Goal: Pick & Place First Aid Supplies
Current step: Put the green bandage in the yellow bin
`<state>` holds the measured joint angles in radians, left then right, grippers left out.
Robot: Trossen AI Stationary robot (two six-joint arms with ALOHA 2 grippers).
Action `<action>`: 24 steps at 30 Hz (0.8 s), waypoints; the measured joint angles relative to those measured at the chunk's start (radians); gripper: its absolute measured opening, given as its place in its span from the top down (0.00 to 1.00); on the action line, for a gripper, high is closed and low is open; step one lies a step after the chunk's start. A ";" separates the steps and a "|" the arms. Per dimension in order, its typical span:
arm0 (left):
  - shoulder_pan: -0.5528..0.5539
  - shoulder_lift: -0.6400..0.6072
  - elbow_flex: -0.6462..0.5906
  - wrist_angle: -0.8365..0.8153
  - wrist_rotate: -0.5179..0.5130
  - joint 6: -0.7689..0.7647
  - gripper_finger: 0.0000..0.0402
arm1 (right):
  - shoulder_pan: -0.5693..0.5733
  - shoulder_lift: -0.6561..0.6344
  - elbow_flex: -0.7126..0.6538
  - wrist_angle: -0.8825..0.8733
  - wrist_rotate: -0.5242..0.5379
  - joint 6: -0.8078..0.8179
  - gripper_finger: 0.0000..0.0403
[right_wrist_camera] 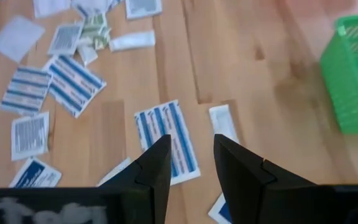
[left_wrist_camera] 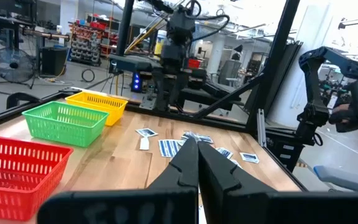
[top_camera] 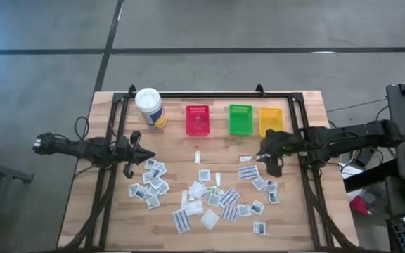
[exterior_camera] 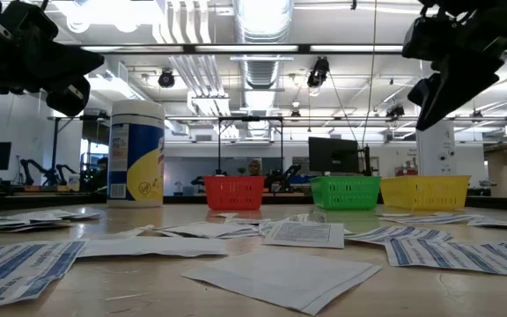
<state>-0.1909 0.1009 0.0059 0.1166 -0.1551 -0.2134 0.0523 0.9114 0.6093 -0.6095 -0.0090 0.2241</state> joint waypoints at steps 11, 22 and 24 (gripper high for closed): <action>0.000 0.000 0.000 0.002 0.000 0.004 1.00 | 0.049 0.153 0.111 -0.032 0.004 -0.061 0.71; 0.000 0.000 0.000 0.002 0.000 0.035 1.00 | 0.048 0.331 0.162 -0.098 0.012 -0.234 0.69; 0.000 0.000 0.000 0.001 0.000 0.035 1.00 | 0.048 0.369 0.162 -0.098 0.030 -0.265 0.69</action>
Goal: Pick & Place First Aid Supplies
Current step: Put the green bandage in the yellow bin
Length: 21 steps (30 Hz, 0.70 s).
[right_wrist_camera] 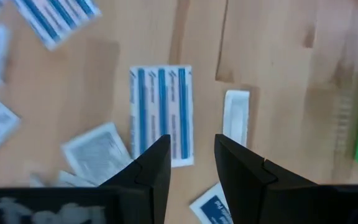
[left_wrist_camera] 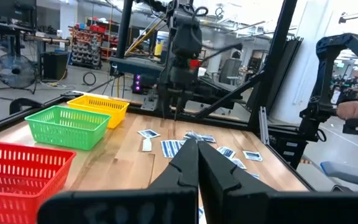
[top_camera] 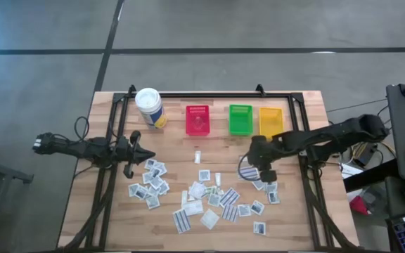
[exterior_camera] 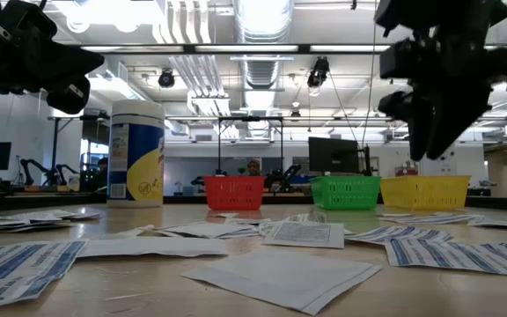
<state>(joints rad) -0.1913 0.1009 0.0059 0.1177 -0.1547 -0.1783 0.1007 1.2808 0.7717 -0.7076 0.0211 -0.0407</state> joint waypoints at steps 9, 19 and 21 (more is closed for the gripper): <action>0.000 0.000 0.000 -0.002 0.000 0.000 1.00 | 0.000 0.152 0.006 0.005 0.107 -0.109 0.71; 0.000 0.000 0.000 -0.006 0.000 0.000 1.00 | -0.001 0.242 0.015 0.016 0.190 -0.129 0.73; 0.000 0.000 0.000 -0.007 0.000 0.000 1.00 | -0.001 0.253 0.015 0.023 0.191 -0.129 0.73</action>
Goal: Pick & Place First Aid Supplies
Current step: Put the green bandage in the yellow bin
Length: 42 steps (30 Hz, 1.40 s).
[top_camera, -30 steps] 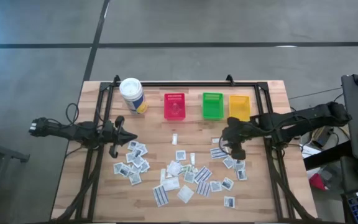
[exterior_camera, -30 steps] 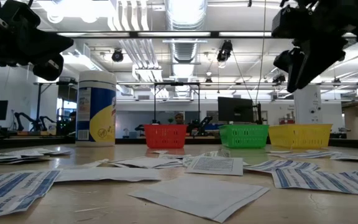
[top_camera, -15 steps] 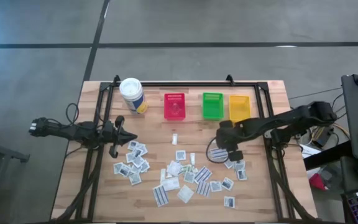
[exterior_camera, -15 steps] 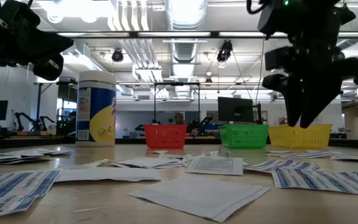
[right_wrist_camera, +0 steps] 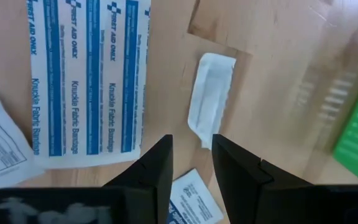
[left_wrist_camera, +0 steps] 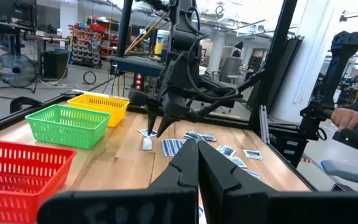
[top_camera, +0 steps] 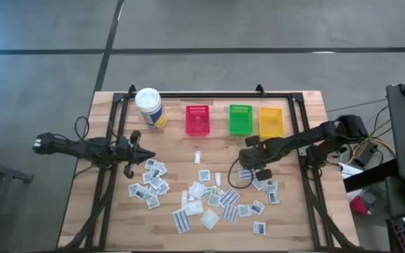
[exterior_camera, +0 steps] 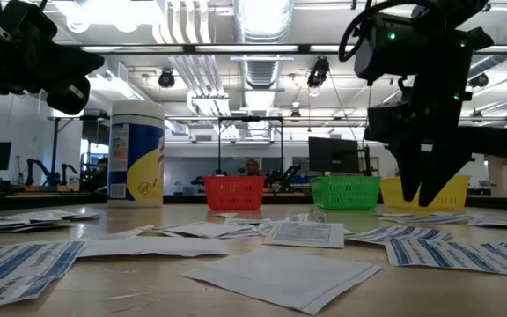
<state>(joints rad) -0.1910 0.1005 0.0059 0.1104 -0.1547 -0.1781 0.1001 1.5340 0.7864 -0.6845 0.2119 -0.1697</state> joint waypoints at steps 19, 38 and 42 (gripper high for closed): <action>0.000 0.003 0.000 -0.017 0.000 0.008 1.00 | -0.002 0.065 0.000 0.030 0.049 -0.014 0.81; 0.000 0.009 0.000 -0.023 0.000 0.007 1.00 | -0.003 0.059 -0.003 0.012 0.050 0.000 0.83; 0.000 0.009 0.000 -0.023 0.000 0.007 1.00 | -0.003 0.059 -0.003 0.013 0.031 0.007 0.85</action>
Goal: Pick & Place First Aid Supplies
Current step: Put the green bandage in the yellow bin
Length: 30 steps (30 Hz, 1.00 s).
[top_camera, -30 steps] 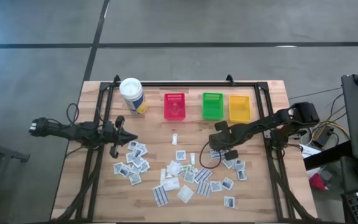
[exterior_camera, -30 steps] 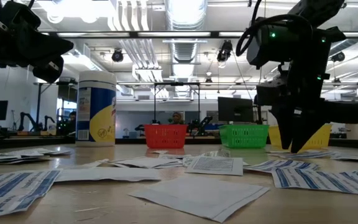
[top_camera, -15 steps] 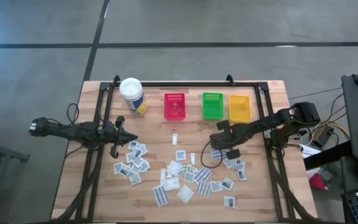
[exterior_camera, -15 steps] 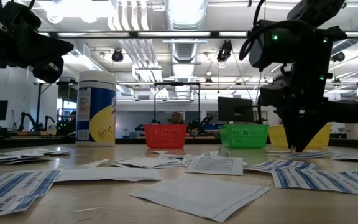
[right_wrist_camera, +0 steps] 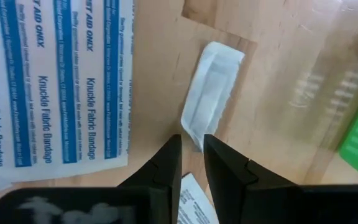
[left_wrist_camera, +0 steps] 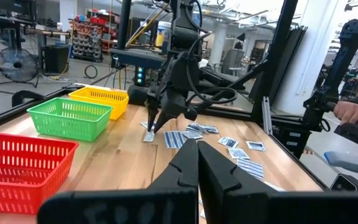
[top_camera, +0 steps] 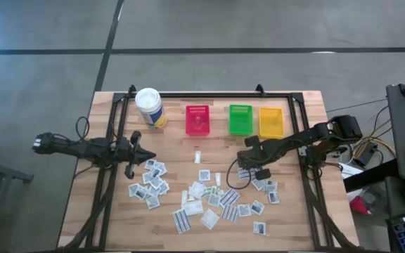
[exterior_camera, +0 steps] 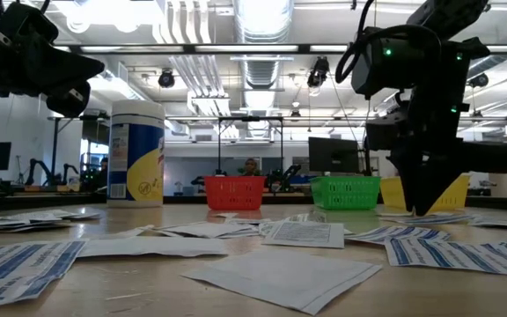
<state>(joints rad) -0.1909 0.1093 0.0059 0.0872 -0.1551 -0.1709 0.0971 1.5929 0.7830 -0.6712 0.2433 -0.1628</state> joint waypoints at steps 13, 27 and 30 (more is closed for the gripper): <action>0.000 0.000 0.000 -0.016 0.000 0.000 1.00 | 0.000 0.000 0.000 -0.003 -0.020 0.032 0.98; 0.000 0.000 0.000 -0.021 0.000 0.000 1.00 | 0.001 -0.002 0.108 -0.109 -0.062 0.082 0.98; 0.000 0.000 0.000 -0.021 0.000 -0.001 1.00 | 0.001 -0.009 0.135 -0.142 -0.061 0.082 0.98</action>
<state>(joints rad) -0.1910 0.1093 0.0059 0.0666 -0.1551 -0.1715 0.0982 1.5840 0.9175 -0.8134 0.1822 -0.0805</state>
